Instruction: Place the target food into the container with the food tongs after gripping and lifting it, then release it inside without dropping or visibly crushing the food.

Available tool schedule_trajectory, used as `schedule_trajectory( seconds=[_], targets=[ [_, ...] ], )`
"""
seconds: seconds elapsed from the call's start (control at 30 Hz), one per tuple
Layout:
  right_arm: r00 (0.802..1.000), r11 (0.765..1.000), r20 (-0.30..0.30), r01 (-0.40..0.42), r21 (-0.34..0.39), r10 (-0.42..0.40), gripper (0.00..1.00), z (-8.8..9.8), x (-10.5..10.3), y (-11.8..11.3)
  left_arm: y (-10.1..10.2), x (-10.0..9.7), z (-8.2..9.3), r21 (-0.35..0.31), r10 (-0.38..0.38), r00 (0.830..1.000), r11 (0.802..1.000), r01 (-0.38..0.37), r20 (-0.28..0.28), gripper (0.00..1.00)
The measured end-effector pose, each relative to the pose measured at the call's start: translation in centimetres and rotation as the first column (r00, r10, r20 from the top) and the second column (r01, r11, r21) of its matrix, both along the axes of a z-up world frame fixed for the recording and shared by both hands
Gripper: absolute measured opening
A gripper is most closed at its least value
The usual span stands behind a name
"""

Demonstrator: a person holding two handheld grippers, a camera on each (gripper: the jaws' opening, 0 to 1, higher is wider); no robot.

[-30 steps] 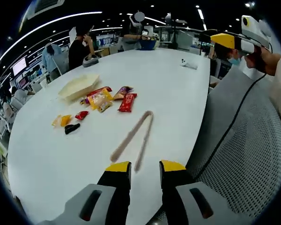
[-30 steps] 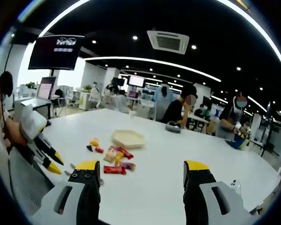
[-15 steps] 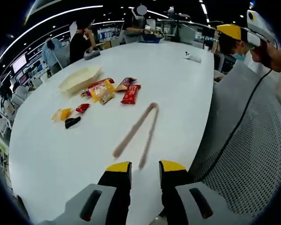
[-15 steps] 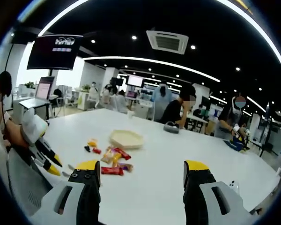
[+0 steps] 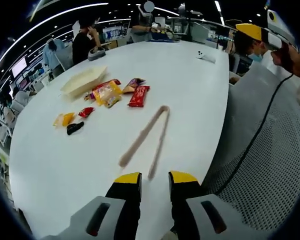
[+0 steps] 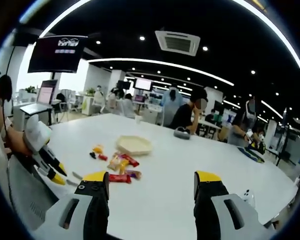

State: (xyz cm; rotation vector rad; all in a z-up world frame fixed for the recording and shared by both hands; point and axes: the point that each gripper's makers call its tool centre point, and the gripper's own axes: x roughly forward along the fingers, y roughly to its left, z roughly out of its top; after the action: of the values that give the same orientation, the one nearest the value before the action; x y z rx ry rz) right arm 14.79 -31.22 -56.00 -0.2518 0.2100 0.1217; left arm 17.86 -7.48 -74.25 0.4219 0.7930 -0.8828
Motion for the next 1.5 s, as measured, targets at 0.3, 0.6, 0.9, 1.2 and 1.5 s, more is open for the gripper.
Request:
schedule_trajectory(
  seconds=[0.3, 0.6, 0.9, 1.2, 1.5],
  targets=[
    [1.0, 1.0, -0.011, -0.003, -0.003, 0.003, 0.68, -0.2, -0.1, 0.0, -0.1, 0.0, -0.6, 0.002, 0.004, 1.0, 1.0, -0.004, -0.013, 0.19],
    [1.0, 1.0, -0.021, -0.001, -0.012, 0.001, 0.68, -0.2, -0.1, 0.0, -0.7, -0.2, -1.0, -0.005, -0.005, 1.0, 1.0, 0.004, -0.022, 0.19],
    [1.0, 1.0, -0.027, 0.002, -0.017, -0.002, 0.67, -0.4, -0.4, 0.0, -0.6, 0.0, -1.9, 0.025, 0.0, 0.999, 1.0, 0.001, -0.034, 0.16],
    [1.0, 1.0, -0.026, 0.009, -0.012, -0.009, 0.67, -0.5, -0.5, -0.1, -0.5, 0.2, -1.6, 0.024, 0.019, 0.999, 1.0, -0.018, -0.026, 0.13],
    [1.0, 1.0, -0.023, 0.011, -0.011, -0.011, 0.67, -0.4, -0.5, -0.2, -0.6, 0.5, -1.6, 0.044, 0.004, 1.0, 0.999, -0.003, -0.012, 0.11]
  ],
)
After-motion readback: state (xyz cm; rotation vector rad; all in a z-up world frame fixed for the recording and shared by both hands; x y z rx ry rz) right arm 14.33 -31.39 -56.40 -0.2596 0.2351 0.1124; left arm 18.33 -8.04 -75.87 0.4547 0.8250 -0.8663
